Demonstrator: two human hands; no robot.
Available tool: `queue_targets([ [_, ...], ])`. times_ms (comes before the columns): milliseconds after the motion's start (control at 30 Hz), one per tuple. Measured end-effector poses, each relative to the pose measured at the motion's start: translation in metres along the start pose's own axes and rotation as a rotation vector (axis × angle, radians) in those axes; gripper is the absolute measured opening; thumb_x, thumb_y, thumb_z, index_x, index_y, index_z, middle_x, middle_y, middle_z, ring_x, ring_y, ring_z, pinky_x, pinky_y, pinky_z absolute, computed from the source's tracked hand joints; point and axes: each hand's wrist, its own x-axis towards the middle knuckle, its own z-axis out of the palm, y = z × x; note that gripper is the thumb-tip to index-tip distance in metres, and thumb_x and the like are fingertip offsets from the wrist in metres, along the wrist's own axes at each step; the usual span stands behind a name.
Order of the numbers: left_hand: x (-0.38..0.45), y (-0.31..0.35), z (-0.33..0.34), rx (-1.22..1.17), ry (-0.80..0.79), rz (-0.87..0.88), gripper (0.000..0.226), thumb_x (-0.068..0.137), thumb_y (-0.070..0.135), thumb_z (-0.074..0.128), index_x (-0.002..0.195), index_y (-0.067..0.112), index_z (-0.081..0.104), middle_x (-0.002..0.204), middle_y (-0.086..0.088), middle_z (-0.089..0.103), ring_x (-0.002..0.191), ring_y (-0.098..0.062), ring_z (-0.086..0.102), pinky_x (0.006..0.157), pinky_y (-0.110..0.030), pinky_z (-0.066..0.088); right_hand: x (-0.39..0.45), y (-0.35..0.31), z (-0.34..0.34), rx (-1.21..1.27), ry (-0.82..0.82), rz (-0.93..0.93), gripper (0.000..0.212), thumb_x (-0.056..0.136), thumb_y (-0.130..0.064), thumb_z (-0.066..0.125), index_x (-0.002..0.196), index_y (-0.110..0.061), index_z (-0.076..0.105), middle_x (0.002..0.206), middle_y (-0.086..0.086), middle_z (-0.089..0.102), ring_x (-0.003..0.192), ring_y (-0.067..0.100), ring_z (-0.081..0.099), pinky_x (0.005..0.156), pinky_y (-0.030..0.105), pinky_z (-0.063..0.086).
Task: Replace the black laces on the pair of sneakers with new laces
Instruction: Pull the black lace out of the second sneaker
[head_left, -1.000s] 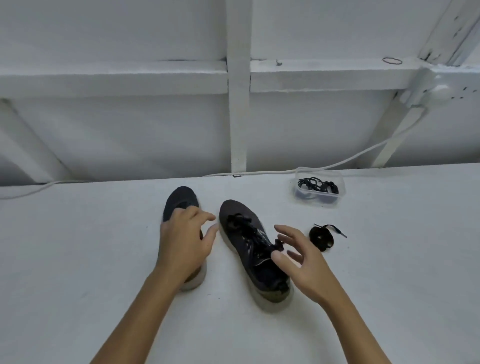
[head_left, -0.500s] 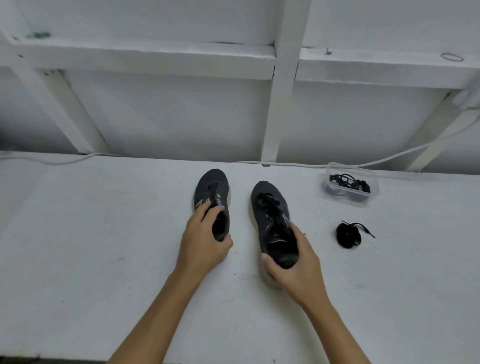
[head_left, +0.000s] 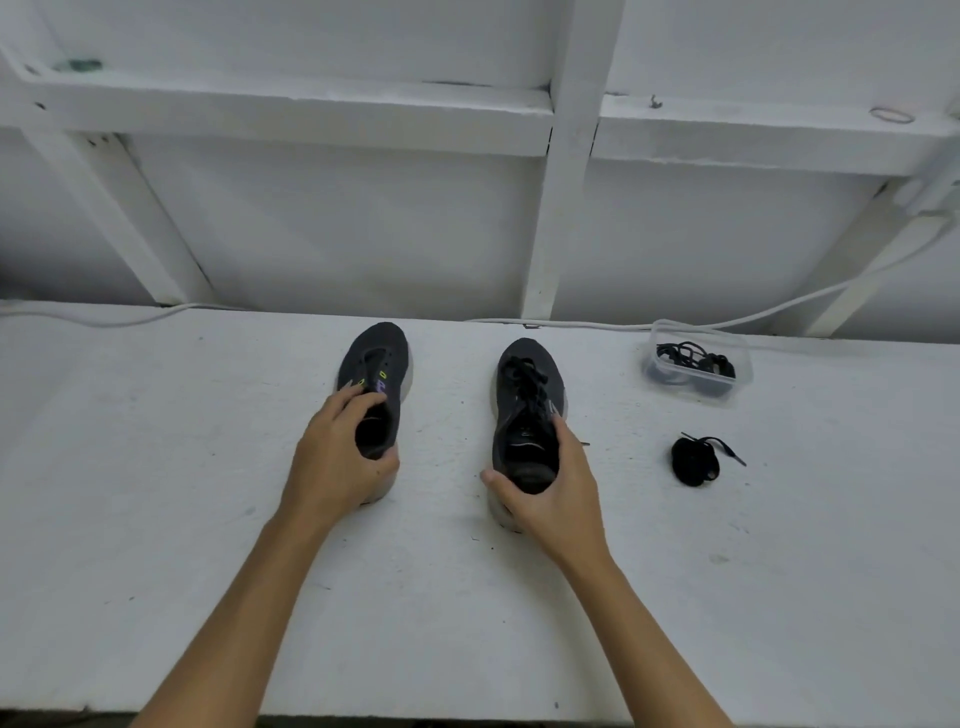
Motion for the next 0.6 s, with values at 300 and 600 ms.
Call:
queue_targets([
  [300,0.014,0.070,0.040,-0.071,-0.012,0.247,0.021,0.092,0.032,0.057,0.093,0.019,0.073,0.095,0.009,0.070,0.089,-0.012,0.065,0.093,-0.038,0.049,0.005,0.006,-0.028,0.126,0.222,-0.010,0.035,0.095,-0.043,0.062,0.127,-0.029,0.063,0.125,-0.028,0.058,0.121,-0.005,0.052,0.101,0.022,0.044],
  [600,0.064,0.112,0.073,0.022,-0.393,0.351,0.037,0.103,0.019,0.047,0.135,0.030,0.060,0.130,0.004,0.057,0.117,-0.016,0.053,0.097,-0.035,0.047,0.028,0.009,-0.046,-0.010,0.041,0.108,0.006,0.088,-0.034,0.075,0.090,-0.029,0.074,0.090,-0.017,0.073,0.078,-0.001,0.066,0.069,0.013,0.048],
])
